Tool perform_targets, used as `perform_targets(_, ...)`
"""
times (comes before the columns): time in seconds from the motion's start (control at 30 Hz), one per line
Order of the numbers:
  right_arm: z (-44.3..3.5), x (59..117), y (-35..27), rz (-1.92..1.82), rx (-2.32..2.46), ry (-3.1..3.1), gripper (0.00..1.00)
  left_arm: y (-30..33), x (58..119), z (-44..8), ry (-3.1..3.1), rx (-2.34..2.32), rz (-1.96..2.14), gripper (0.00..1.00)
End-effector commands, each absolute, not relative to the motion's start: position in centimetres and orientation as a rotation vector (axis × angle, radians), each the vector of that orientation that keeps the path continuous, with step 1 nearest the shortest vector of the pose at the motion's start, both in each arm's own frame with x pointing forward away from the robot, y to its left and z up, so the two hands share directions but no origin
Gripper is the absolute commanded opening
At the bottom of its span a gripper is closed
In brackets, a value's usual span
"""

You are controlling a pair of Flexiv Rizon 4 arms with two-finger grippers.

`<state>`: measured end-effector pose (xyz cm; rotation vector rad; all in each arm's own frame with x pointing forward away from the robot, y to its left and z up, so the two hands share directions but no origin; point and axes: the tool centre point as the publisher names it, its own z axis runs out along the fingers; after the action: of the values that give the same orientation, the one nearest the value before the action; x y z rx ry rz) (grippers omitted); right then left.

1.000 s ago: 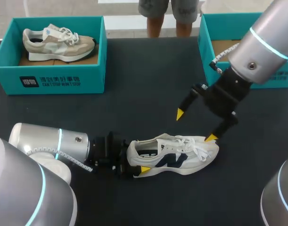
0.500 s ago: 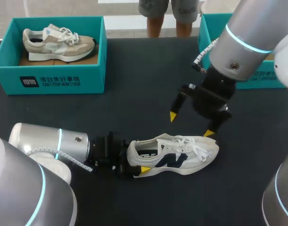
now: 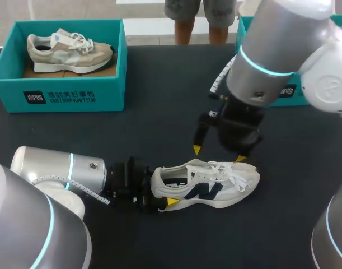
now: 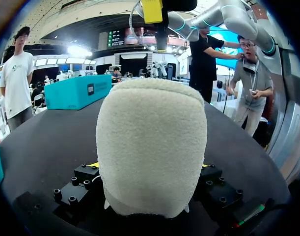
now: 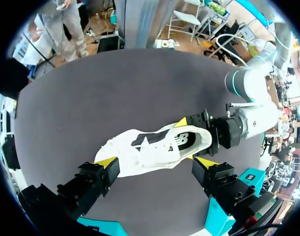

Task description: Take the shoe out of the shoebox, open the shoe tongue, remove and reinsert the insole, then place the shoe into the shoebox

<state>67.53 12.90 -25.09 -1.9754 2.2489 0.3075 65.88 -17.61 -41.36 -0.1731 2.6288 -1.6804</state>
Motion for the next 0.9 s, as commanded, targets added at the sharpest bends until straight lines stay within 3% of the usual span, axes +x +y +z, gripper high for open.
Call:
perform_targets(0.03,-26.8,67.6,14.8,0.242,-2.052,2.265,1.00,-17.4,65.7,-41.7,2.633,-0.174,-1.676,0.00)
perform_targets(0.9,-32.5,68.4,17.6,-0.010,-2.252,2.150,1.00,-17.4,65.7,-41.7,2.633,-0.174,-1.676,0.00)
